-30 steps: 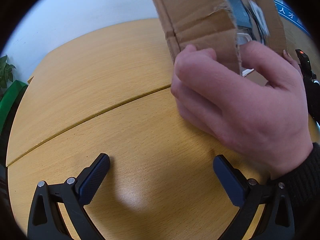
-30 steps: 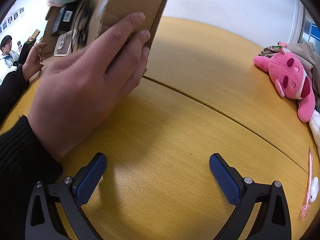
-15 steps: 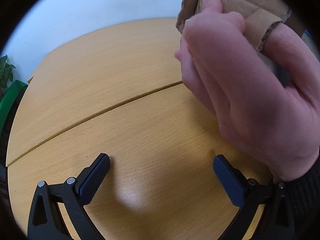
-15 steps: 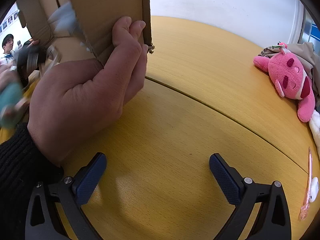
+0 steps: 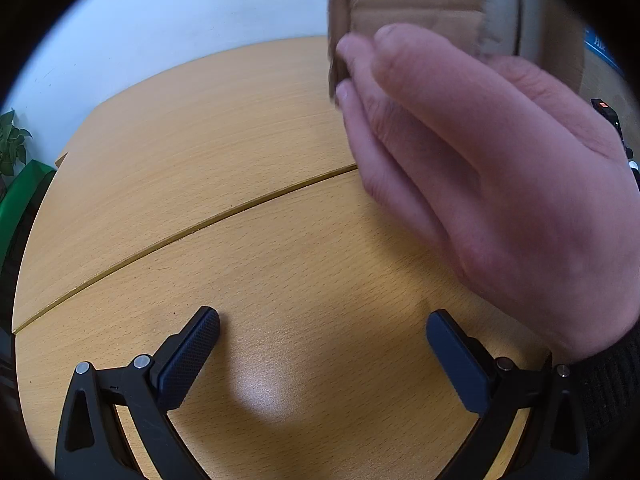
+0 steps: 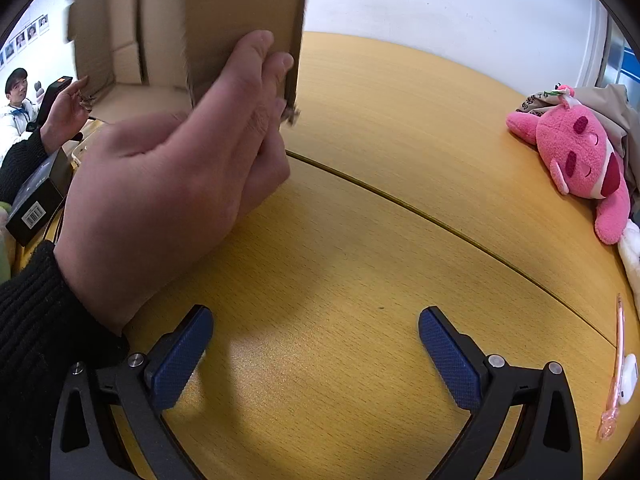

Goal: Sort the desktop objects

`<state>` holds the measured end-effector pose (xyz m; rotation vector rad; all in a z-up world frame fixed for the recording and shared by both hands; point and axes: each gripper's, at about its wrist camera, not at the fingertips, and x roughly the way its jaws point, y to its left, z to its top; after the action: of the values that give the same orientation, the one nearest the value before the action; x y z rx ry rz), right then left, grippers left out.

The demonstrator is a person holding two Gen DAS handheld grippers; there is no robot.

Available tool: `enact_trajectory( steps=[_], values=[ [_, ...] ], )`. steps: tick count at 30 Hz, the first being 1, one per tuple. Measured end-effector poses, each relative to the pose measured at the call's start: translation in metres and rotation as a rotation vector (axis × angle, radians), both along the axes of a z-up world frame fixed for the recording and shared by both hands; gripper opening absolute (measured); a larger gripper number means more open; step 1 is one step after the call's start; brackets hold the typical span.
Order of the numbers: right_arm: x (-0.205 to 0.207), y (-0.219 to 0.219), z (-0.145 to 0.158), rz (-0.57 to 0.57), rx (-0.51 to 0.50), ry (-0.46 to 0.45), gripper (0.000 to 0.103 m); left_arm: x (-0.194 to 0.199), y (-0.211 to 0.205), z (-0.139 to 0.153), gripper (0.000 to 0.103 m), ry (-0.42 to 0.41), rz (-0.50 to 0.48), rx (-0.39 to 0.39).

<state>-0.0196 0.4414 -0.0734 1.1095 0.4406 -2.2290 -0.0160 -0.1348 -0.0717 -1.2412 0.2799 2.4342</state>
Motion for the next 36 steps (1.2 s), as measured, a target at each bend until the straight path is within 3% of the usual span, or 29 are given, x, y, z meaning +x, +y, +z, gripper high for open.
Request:
enact_trajectory(
  steps=[36],
  values=[
    [0.0026,-0.0012,0.0,-0.001,-0.001,0.0,0.103,0.0018,0.0003,-0.003,0.103,0.0,0.0,0.0]
  ],
)
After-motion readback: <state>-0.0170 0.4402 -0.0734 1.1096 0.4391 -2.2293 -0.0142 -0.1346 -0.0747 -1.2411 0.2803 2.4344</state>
